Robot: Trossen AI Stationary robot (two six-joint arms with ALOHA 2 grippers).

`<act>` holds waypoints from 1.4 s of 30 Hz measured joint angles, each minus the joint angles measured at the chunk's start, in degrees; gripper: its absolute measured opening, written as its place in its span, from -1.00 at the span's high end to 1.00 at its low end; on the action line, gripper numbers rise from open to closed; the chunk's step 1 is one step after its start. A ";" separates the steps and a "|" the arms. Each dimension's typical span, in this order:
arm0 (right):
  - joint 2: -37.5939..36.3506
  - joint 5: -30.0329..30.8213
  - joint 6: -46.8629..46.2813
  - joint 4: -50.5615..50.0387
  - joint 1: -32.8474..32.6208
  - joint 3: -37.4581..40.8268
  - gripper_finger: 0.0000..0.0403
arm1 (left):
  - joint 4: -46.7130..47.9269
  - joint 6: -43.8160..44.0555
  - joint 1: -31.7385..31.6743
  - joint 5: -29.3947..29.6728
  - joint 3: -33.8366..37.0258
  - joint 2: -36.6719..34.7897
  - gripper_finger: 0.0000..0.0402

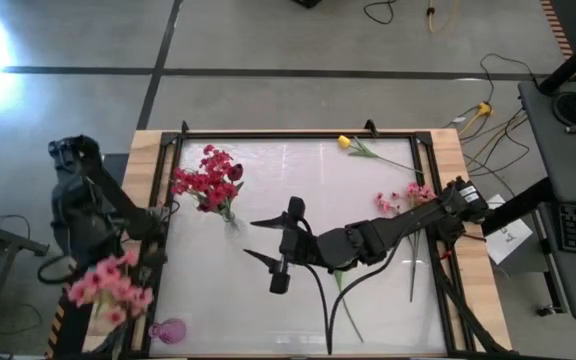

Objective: Sort flowers into vase by color
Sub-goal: Put the left pink flower into the purple vase

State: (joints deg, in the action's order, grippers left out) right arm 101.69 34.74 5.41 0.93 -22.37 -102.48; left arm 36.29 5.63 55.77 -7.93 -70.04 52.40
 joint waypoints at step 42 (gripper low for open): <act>-0.03 -0.09 -25.25 -18.33 -1.11 0.00 -0.41 | -12.87 -5.38 5.44 3.90 18.38 -4.82 1.00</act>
State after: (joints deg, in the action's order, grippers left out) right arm 101.66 34.65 -19.83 -17.41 -23.49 -102.48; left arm 23.41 0.25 61.21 -4.02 -51.65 47.58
